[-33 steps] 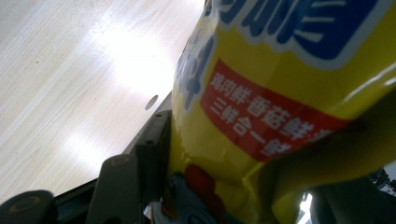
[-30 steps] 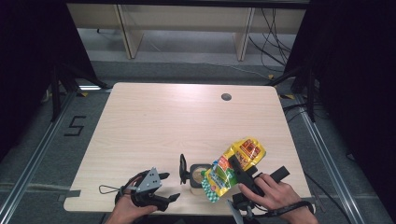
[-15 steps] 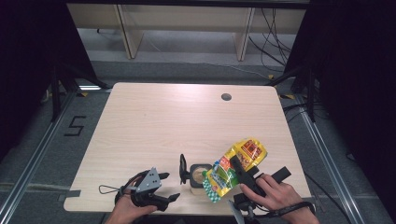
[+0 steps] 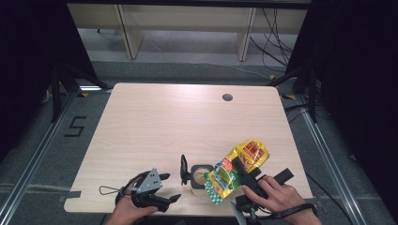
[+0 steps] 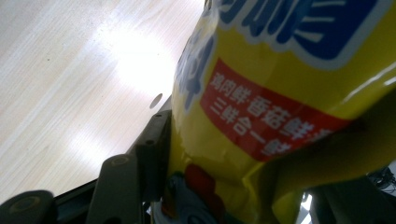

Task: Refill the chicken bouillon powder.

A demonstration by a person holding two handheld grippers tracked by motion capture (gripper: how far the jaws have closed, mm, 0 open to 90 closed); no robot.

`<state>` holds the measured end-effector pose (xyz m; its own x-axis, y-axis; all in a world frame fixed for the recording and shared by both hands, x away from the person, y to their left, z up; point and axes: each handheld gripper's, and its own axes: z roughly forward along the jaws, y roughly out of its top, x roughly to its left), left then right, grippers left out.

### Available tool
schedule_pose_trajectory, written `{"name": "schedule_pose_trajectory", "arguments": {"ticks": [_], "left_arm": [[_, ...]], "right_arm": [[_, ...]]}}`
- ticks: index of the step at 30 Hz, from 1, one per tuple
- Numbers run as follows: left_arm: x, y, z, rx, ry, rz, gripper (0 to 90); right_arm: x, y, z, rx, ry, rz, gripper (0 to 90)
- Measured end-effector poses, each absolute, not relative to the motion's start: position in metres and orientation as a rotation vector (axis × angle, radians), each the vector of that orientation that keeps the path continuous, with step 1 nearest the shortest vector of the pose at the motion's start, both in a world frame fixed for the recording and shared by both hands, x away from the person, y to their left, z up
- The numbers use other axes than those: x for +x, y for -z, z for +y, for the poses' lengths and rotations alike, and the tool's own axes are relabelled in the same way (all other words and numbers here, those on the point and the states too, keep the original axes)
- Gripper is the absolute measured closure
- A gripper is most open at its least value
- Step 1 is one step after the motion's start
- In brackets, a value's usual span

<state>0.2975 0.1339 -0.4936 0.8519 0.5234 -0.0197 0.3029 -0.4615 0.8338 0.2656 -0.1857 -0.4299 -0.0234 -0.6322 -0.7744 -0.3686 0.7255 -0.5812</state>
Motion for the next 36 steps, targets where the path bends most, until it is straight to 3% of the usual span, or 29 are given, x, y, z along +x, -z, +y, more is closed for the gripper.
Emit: {"name": "schedule_pose_trajectory", "arguments": {"ticks": [36], "left_arm": [[0.2979, 0.4944, 0.1331, 2.078, -0.291, 0.599, 21.6]], "right_arm": [[0.2641, 0.4297, -0.1837, -0.835, 0.274, 1.635, 47.4]]}}
